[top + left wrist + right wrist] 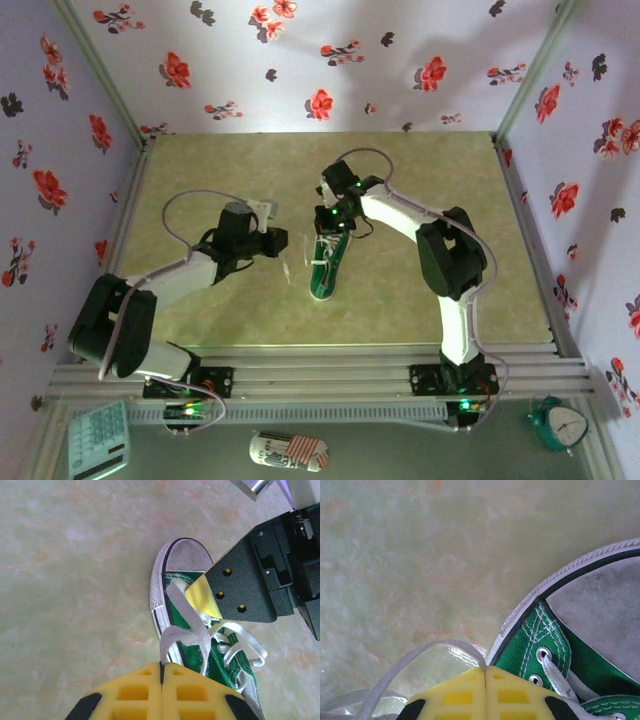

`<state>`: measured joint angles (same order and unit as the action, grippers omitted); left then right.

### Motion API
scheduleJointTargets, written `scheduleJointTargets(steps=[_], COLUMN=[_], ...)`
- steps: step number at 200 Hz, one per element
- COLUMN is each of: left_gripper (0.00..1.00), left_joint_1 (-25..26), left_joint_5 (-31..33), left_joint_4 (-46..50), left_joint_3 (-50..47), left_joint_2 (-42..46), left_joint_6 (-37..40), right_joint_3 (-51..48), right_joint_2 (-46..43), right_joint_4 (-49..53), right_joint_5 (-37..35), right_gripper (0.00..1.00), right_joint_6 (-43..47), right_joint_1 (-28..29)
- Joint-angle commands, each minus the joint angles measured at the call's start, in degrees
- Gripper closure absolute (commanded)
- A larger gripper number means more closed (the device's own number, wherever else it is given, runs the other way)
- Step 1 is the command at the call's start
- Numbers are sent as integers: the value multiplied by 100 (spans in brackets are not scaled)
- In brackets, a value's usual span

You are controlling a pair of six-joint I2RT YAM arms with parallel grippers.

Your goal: Tie the shoes

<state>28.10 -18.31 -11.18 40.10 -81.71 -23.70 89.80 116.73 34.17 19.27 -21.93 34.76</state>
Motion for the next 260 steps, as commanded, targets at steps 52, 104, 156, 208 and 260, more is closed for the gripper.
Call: scheduleJointTargets(steps=[52,104,156,208,260], left_gripper=[100,100,100,100,100], left_joint_1=[-67,-76,-70,-75,-41], left_joint_5=[-111,-111,-110,-110,-134], left_joint_4=[-201,-200,-222,-192,-200], left_joint_3=[-107,-115,-120,-106,-83], left_joint_2=[2,-28,-64,-194,-357], left_joint_6=[-82,-82,-98,-125,-148], right_joint_3=[240,277,128,-85,-248], right_joint_2=[157,116,-46,-216,-472], right_joint_4=[233,609,664,757,784], right_joint_5=[-44,-106,0,118,193], right_gripper=[100,100,100,100,100], right_joint_6=[-459,-386,-569,-566,-562], right_joint_1=[53,139,151,178,188])
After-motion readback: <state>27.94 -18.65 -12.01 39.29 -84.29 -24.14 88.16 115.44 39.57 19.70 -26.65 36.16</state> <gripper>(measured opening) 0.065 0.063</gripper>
